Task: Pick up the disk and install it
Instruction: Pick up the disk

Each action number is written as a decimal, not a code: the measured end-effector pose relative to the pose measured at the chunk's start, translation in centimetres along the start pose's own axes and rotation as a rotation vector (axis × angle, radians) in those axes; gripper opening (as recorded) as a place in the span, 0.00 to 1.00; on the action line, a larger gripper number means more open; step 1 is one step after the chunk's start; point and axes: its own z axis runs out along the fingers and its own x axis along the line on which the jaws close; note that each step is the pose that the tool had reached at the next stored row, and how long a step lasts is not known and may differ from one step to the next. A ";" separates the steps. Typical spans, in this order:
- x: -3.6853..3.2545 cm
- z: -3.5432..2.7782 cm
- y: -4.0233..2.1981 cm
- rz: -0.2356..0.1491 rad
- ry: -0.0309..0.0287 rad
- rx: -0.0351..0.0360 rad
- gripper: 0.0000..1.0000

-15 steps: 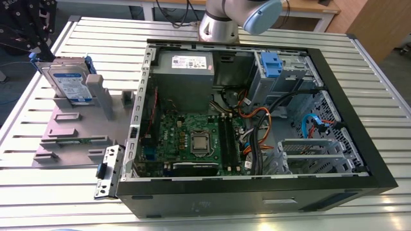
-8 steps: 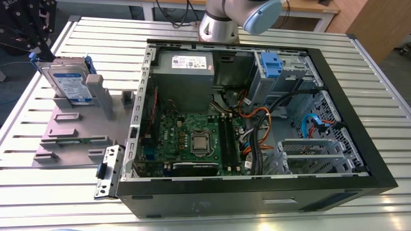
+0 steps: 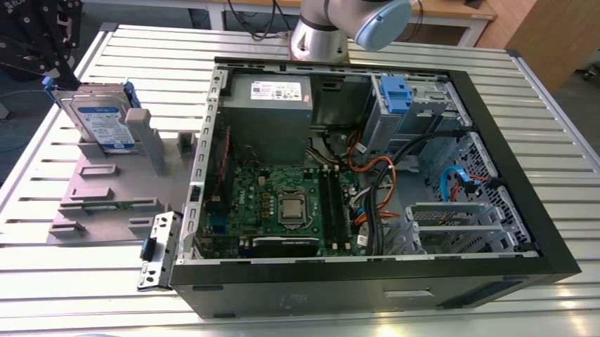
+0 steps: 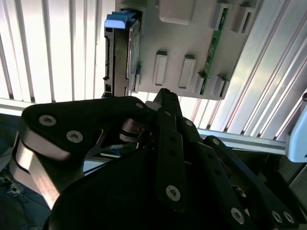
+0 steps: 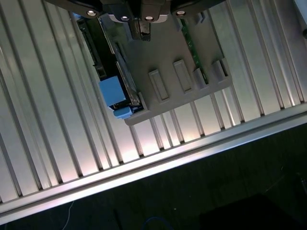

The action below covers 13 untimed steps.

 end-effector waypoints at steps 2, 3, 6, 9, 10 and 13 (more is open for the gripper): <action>0.00 0.00 0.00 -0.002 0.0000 0.0000 0.11; 0.00 0.00 0.00 -0.003 0.0000 0.0000 0.11; 0.00 0.00 0.00 -0.006 0.0001 0.0000 0.11; 0.00 0.00 0.00 -0.009 0.0001 0.0001 0.11; 0.00 0.00 0.00 -0.010 0.0001 0.0001 0.11; 0.00 0.00 0.00 -0.012 0.0002 0.0001 0.11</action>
